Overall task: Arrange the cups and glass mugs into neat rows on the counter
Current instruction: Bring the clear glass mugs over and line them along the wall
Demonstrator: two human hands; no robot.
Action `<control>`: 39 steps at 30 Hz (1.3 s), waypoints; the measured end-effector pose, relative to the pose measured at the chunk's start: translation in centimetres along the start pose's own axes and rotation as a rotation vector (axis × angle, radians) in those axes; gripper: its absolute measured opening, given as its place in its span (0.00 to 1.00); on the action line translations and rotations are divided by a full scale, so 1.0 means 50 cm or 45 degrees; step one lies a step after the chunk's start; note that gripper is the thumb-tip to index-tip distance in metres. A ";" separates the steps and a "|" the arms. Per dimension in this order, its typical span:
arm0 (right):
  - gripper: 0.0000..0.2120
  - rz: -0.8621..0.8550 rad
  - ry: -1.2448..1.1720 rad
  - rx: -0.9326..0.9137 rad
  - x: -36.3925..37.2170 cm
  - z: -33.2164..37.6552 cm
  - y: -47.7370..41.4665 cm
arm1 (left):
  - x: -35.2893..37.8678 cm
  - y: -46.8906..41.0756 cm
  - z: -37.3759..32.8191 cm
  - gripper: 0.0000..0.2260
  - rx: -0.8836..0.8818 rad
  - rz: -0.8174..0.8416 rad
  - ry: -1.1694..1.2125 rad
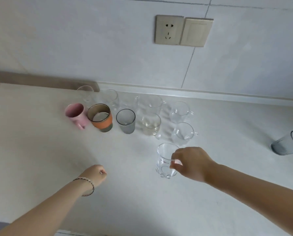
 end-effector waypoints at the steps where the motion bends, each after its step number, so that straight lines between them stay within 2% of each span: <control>1: 0.13 -0.014 0.012 -0.019 0.000 0.044 -0.020 | -0.023 0.003 0.036 0.12 -0.006 -0.006 0.003; 10: 0.14 -0.092 -0.092 -0.011 0.008 0.417 -0.267 | -0.225 0.037 0.328 0.15 -0.093 -0.007 -0.137; 15: 0.14 -0.181 -0.154 0.097 0.019 0.535 -0.370 | -0.270 0.035 0.405 0.14 -0.101 0.006 -0.105; 18: 0.08 -0.294 -0.064 0.143 0.014 0.575 -0.398 | -0.281 0.031 0.428 0.12 -0.084 0.027 -0.073; 20: 0.15 -0.335 0.015 0.153 0.021 0.587 -0.416 | -0.283 0.031 0.436 0.14 -0.068 0.037 -0.051; 22: 0.18 -0.327 -0.033 0.177 0.040 0.589 -0.439 | -0.284 0.030 0.442 0.14 -0.061 0.051 -0.037; 29: 0.20 -0.290 -0.197 0.126 0.065 0.607 -0.436 | -0.276 0.021 0.443 0.13 -0.055 0.095 -0.099; 33: 0.20 -0.263 -0.341 -0.002 0.072 0.577 -0.373 | -0.250 0.015 0.392 0.15 -0.002 0.136 -0.190; 39: 0.19 0.176 -0.360 0.335 0.156 0.373 -0.254 | -0.175 0.003 0.232 0.14 0.153 0.220 -0.364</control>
Point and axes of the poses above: each hand's wrist, its own y-axis away from the middle knuckle, its own x-axis out of the palm, z = x × y, the point moved 6 cm from there along -y, towards the middle knuckle, and after that the axes turned 14 degrees about z, right-handed, at the moved point
